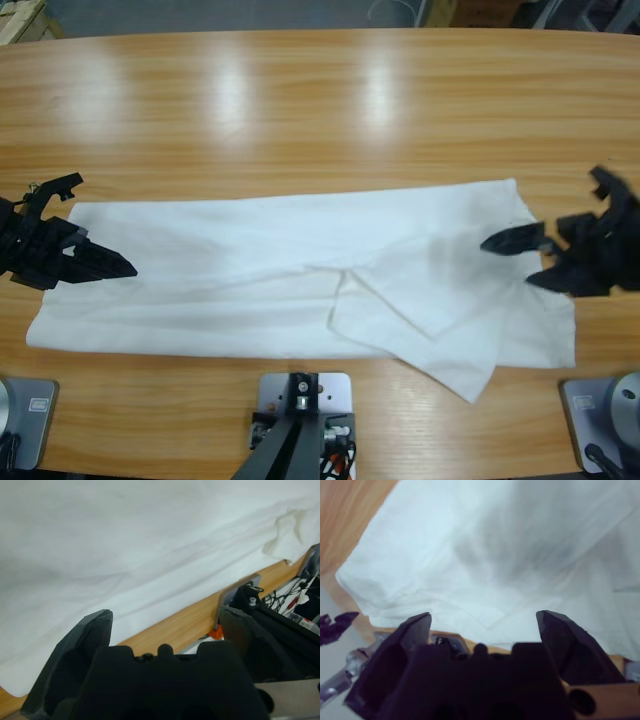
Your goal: Fold clothes
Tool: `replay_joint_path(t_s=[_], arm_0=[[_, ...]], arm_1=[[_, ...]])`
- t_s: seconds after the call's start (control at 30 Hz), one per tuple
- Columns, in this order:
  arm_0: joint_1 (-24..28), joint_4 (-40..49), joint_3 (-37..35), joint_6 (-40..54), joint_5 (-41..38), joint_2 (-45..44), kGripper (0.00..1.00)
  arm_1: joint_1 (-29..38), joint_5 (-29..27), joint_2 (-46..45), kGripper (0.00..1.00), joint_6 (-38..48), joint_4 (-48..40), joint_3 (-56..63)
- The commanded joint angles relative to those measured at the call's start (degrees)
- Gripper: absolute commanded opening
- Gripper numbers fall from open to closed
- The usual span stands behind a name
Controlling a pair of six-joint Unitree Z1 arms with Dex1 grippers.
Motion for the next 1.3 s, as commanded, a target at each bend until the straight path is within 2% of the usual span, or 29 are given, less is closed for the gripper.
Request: replay_joint_path(t_s=[0.03,0.47,0.8,1.07,1.3], arm_0=[[-0.4,-0.6,2.3,-1.6,-0.4,-1.5,0.835],[-0.4,-0.7,2.4,-1.9,-0.1,-1.5,0.835],[-0.4,-0.7,2.4,-1.9,0.0,-1.3,0.872],[-0.4,-0.7,2.4,-1.9,0.1,-1.3,0.872],[-0.4,-0.8,2.4,-1.9,0.1,-1.2,0.872]], arm_1=[[1.5,-0.9,4.7,0.734,9.2,-17.9,12.8],[1.4,-1.9,7.4,0.729,9.9,-23.5,15.7],[1.5,-1.6,5.9,0.728,11.2,-20.9,15.8],[1.5,-1.7,9.8,0.723,10.6,-25.8,16.3],[1.4,-1.7,10.4,0.720,10.6,-26.4,16.5]])
